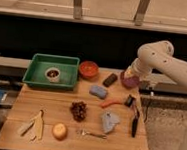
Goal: Place brush in red bowl
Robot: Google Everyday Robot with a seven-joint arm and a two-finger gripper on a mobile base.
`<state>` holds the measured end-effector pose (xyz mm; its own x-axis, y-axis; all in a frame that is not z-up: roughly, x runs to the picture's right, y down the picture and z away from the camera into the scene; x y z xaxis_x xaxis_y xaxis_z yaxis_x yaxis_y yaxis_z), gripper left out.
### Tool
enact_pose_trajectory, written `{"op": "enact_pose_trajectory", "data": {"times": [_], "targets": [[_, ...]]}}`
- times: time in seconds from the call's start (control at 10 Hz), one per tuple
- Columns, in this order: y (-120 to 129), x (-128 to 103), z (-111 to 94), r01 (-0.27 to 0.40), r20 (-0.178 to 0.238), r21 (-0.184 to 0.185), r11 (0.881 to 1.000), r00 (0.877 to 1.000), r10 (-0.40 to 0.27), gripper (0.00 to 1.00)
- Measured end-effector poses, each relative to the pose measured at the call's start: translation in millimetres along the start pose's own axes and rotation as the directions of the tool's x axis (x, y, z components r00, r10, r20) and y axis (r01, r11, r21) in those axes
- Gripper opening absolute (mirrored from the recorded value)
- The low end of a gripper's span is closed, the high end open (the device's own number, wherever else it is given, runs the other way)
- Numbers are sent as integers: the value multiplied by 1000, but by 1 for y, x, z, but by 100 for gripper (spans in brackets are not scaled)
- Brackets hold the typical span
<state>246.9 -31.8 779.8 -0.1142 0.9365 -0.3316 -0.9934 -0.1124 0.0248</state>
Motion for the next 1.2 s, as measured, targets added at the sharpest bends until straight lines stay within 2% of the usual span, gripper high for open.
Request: {"op": "enact_pose_trajectory", "data": {"times": [0.8, 0.9, 1.0, 1.2], "targets": [[0, 1, 1, 1, -1, 3, 1000, 1000, -1, 60], [-1, 1, 1, 9, -3, 16, 1000, 1000, -9, 60], [-4, 7, 4, 28, -17, 61, 998, 999, -27, 60], [-6, 21, 9, 55, -40, 117, 992, 998, -51, 60]]}}
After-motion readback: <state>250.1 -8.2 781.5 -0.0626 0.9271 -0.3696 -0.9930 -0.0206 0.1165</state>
